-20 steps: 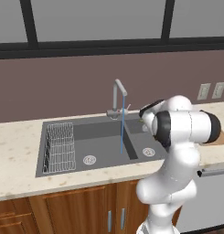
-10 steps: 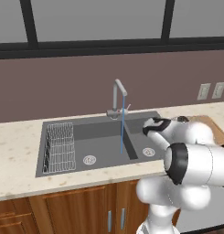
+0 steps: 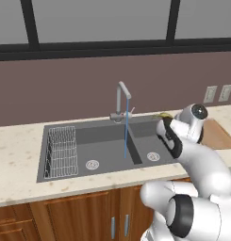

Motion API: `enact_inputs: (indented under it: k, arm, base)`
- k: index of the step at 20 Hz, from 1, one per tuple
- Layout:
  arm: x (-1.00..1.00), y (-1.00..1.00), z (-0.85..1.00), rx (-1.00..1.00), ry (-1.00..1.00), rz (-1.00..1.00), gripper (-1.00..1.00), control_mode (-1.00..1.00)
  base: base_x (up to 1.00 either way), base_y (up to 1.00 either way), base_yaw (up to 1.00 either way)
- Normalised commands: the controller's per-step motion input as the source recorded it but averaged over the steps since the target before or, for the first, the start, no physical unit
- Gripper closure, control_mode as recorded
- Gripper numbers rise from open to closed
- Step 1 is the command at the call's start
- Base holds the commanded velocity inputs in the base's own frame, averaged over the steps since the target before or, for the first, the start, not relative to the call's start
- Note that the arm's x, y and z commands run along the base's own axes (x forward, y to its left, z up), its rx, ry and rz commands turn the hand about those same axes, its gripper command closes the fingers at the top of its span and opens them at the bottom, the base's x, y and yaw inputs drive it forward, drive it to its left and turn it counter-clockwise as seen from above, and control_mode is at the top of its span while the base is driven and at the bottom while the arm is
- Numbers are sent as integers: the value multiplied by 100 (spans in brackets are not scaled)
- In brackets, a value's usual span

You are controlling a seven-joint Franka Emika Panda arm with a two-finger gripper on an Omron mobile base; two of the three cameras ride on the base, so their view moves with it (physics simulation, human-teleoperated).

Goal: Pick the banana from the sink and place it on the cutting board to airdry. Then turn off the sink faucet.

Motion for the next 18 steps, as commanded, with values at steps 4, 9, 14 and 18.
enact_inputs:
  k: [4, 9, 14, 18]
  arm:
    - [-77, -8, 64, 0, -2, 2, 100, -100]
    - [-91, 5, 12, -1, -11, 0, 100, -100]
    - [-47, -4, -10, 0, -2, 2, 100, -100]
    - [-25, -45, 33, 8, 21, -3, 100, -100]
  base:
    - [0, 0, 0]
    - [0, 0, 0]
    - [0, 0, 0]
    - [0, 0, 0]
